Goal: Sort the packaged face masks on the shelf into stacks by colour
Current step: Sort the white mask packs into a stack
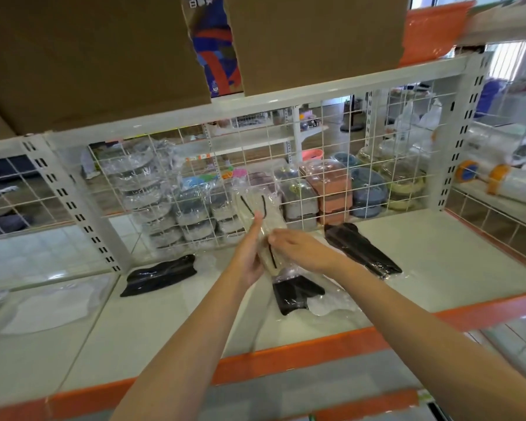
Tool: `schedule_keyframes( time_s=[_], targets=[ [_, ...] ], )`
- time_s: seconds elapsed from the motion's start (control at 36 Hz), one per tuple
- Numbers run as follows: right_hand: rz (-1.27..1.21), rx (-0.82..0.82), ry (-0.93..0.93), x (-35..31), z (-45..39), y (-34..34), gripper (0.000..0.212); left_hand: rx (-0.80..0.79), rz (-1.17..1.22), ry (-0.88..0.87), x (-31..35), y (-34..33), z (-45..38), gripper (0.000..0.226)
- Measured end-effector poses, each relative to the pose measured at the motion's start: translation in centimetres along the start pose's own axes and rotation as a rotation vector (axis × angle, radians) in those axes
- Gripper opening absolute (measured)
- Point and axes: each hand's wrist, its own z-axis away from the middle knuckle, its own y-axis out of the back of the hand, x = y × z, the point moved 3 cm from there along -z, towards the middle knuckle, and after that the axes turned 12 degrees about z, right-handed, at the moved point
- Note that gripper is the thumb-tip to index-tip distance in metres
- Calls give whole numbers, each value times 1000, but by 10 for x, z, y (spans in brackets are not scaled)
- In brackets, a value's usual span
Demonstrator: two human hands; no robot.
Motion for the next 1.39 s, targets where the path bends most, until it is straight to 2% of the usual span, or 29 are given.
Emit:
schedule_keyframes(
  time_s=[0.08, 0.19, 0.25, 0.36, 0.58, 0.64, 0.72, 0.78, 0.86, 1.0, 1.08, 1.14, 1.25, 1.33, 1.39],
  targets=[
    [-18, 15, 12, 7, -5, -3, 36, 124, -98, -59, 2, 11, -5, 19],
    [-86, 106, -122, 40, -14, -10, 40, 251, -138, -98, 7, 23, -6, 26],
    [36, 54, -227, 66, -13, -18, 35, 291, -136, -80, 10, 28, -4, 33],
    [402, -167, -482, 122, 1, -29, 41, 288, -101, -106, 16, 34, -1, 34],
    [590, -171, -787, 168, 23, -15, 68, 305, -110, -111, 13, 34, 4, 28],
    [581, -129, -768, 164, 22, -14, 68, 303, -123, -87, 10, 33, 3, 26],
    [559, -55, -517, 148, 15, -19, 57, 300, -159, -59, 5, 33, 0, 27],
    [524, -52, -425, 141, 13, -24, 52, 296, -162, -56, 3, 31, 0, 25],
    [515, -78, -460, 140, 15, -28, 46, 277, -165, -55, 1, 29, 1, 20],
    [597, 3, -498, 136, 14, -24, 29, 279, -167, -59, 0, 28, 4, 22],
    [496, 65, -560, 135, 9, -18, 25, 306, -188, -67, 0, 27, 6, 30],
    [352, 165, -562, 129, 8, -9, 26, 302, -181, -75, 0, 25, 7, 31],
    [11, 381, -437, 95, 2, 14, 31, 264, -162, -85, 0, 17, 11, 26],
    [-363, 401, -349, 59, -2, 23, 26, 224, -139, -92, -3, 10, 12, 24],
    [-592, 331, -299, 39, -4, 21, 24, 121, -79, -90, -5, 0, 13, 31]
  ],
)
